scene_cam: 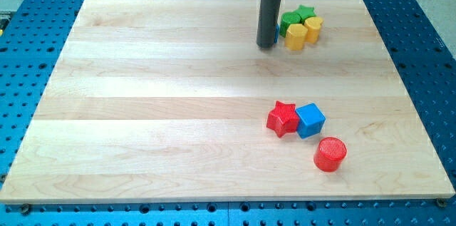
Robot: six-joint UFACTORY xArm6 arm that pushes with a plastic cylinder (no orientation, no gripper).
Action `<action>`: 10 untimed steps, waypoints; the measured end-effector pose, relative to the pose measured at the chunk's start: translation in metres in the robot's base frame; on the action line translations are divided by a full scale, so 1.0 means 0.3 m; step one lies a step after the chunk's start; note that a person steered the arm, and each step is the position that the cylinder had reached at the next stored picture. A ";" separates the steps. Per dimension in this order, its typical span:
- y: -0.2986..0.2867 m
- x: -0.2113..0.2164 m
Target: Move the blue cube closer to the blue triangle
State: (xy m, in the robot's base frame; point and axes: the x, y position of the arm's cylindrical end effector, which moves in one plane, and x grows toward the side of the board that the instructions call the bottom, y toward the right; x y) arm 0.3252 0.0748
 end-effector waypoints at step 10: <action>0.100 0.641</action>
State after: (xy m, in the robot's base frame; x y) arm 0.5176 0.1047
